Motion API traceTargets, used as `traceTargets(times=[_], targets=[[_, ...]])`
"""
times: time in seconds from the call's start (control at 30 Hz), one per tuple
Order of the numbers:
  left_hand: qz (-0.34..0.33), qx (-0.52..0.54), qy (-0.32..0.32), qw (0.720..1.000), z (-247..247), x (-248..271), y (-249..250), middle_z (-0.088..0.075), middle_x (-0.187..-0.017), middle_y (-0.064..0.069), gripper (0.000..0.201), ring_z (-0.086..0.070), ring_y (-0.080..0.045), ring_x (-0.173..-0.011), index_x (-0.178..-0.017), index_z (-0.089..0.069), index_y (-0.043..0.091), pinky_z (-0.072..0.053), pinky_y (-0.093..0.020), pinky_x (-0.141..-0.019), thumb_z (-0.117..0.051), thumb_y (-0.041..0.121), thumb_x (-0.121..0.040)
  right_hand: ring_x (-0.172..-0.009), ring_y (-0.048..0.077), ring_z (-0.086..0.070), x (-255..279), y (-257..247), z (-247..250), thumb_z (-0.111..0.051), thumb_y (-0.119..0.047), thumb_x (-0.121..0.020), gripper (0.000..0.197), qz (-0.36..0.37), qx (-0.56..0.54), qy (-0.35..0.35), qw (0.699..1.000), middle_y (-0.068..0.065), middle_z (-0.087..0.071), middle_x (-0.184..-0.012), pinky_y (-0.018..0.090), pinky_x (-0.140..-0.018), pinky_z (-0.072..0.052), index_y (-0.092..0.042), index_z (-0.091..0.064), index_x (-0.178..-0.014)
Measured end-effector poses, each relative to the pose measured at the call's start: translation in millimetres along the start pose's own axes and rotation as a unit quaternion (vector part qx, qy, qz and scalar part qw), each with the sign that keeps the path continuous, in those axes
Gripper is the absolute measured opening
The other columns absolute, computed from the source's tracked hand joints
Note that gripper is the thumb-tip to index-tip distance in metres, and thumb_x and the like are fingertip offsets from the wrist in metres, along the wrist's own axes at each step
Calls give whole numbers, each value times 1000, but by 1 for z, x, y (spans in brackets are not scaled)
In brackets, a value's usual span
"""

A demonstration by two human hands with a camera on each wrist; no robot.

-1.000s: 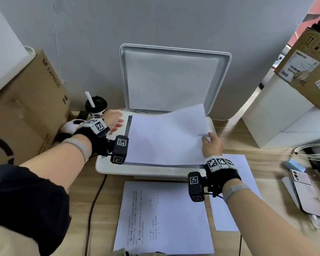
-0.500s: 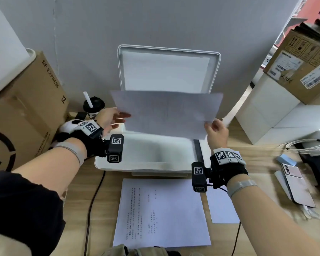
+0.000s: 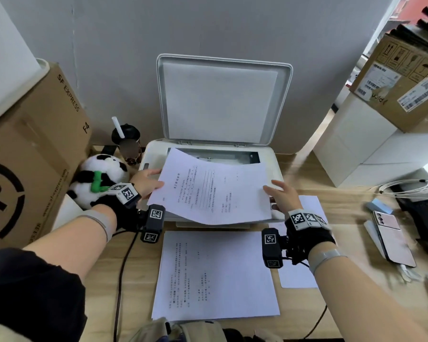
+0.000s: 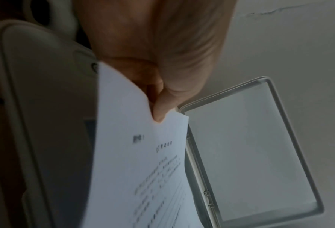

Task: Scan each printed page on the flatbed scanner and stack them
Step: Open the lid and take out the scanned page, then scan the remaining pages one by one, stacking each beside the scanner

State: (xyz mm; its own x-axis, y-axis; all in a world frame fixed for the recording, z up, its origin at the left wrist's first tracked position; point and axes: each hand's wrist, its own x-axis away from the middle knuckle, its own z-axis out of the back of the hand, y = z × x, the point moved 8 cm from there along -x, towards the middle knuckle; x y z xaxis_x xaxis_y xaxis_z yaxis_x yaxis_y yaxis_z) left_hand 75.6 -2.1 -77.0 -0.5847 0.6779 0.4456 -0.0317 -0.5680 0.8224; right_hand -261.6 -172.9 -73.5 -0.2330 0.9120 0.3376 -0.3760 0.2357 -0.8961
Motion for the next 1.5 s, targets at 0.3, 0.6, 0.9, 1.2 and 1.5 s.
traceTargets(times=[0.3, 0.6, 0.9, 1.2, 1.5], targets=[[-1, 47, 29, 998, -10, 0, -7, -64, -115, -16, 29, -61, -31, -104, -119, -60, 3, -49, -42, -96, -48, 4, -92, -35, 9, -46, 14, 25, 12, -63, -12, -88, 32, -61, 172, -49, 982, 6, -47, -57, 18, -39, -27, -12, -47, -60], [84, 200, -209, 953, -64, 44, -4, -74, -87, -12, 24, -72, -20, -68, -104, -58, 8, -52, -18, -49, -35, 17, -100, -43, 13, -34, 26, 62, 61, -55, -5, -91, 24, -44, -170, 125, 977, 6, -37, -59, 15, -37, -33, -12, -54, -68], [124, -51, -385, 913, -124, 92, -40, -74, -78, -6, 29, -71, -16, -72, -109, -61, 11, -43, -17, -49, -34, 18, -100, -51, 2, -61, 32, 178, 105, -35, -16, -101, 22, -215, -273, 211, 914, -14, -56, -35, 11, -56, -51, -18, -43, -81], [173, -18, -255, 951, -128, 80, -98, -69, -88, -14, 23, -64, -18, -62, -107, -59, 6, -42, -15, -42, -42, 20, -100, -82, 27, -57, 57, 275, 99, -45, -27, -86, 32, -325, 35, 180, 928, 10, -56, -69, 25, -66, -34, -16, -39, -56], [214, 10, -109, 971, -113, 57, -147, -65, -70, -6, 16, -59, -7, -39, -87, -58, 12, -38, -15, -40, -46, 16, -97, -99, 27, -54, 112, 217, 93, -60, -20, -87, 21, -348, 69, 131, 926, 8, -48, -103, 30, -84, -41, -13, -43, -96]])
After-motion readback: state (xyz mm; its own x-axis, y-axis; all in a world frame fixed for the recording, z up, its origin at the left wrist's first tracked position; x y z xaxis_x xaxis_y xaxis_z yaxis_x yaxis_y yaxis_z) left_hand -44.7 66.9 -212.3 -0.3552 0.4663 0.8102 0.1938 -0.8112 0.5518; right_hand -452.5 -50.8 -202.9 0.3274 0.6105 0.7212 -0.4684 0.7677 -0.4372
